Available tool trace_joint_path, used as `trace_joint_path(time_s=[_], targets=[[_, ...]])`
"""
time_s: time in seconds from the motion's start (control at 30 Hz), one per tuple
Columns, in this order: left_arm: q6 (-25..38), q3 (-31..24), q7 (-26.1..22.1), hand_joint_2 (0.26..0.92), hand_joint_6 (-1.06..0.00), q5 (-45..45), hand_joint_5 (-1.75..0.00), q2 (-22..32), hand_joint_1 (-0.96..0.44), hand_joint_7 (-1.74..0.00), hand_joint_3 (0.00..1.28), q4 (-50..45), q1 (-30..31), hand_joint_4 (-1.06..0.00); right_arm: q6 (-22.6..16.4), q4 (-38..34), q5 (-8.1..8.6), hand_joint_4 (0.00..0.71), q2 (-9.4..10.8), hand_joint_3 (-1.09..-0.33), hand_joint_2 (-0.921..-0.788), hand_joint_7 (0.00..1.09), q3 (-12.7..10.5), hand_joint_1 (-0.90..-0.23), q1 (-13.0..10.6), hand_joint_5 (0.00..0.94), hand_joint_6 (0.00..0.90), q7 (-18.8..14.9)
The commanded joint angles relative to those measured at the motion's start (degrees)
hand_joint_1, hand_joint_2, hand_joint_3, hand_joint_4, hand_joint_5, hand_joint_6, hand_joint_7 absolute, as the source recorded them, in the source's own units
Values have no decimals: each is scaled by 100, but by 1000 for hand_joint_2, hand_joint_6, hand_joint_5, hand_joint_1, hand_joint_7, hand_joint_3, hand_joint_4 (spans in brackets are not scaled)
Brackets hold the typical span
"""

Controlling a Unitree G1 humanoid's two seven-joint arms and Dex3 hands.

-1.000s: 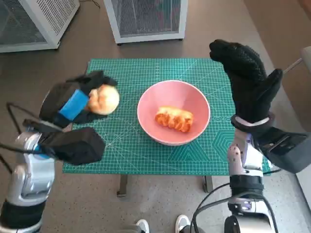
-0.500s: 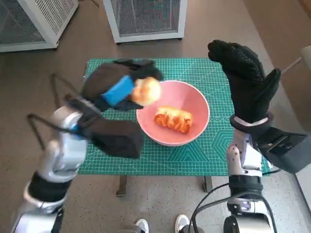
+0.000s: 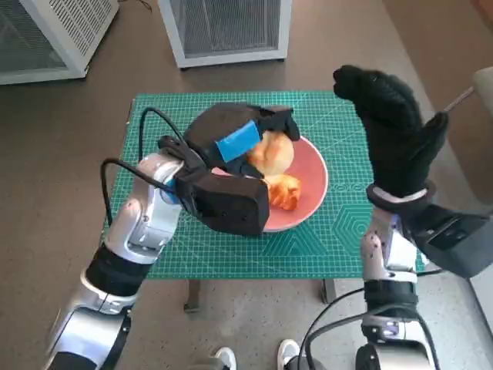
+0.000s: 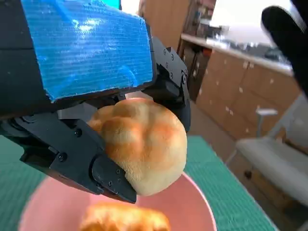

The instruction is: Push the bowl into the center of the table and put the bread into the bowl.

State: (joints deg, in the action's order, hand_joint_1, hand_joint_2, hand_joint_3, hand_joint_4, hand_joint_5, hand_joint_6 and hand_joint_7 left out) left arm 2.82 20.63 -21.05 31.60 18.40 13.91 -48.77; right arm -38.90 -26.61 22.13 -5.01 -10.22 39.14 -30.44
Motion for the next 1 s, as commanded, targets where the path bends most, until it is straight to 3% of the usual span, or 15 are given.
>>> trace_joint_path(time_s=[0.03,0.1,0.2,0.27,0.4,0.63,1.0], targets=[[159,75,-182,893,-328,-16,-1167,-59,-17,-1279,242,259,-38,-453,9,71,-86,295,12,-487,-921,508,9,-489,-190,3,95,89],[306,70,-295,853,-267,-48,-553,-88,-82,-747,204,305,-35,-324,4,93,-106,291,1,-486,-921,507,10,-487,-208,1,94,111],[435,69,-370,862,-249,-39,-182,-93,-158,-387,132,330,-42,-251,-7,105,-147,282,-12,-487,-921,506,11,-486,-216,0,90,157],[465,63,-394,872,-250,-31,-93,-71,-203,-282,103,294,-29,-228,-7,114,-175,277,-16,-489,-921,504,11,-486,-217,0,87,189],[390,-10,-397,894,-269,-115,-20,-10,-276,-169,57,196,55,-207,1,148,-244,274,-12,-496,-921,504,18,-489,-223,0,84,262],[-81,-318,-202,907,-277,-489,-1,64,-336,-125,35,193,230,-176,28,217,-317,273,13,-502,-921,503,61,-485,-226,0,83,357],[-746,-1356,-186,917,-277,-1889,0,9,-370,-99,26,-115,592,-146,113,218,-289,272,11,-501,-921,507,126,-494,-142,0,83,421]])
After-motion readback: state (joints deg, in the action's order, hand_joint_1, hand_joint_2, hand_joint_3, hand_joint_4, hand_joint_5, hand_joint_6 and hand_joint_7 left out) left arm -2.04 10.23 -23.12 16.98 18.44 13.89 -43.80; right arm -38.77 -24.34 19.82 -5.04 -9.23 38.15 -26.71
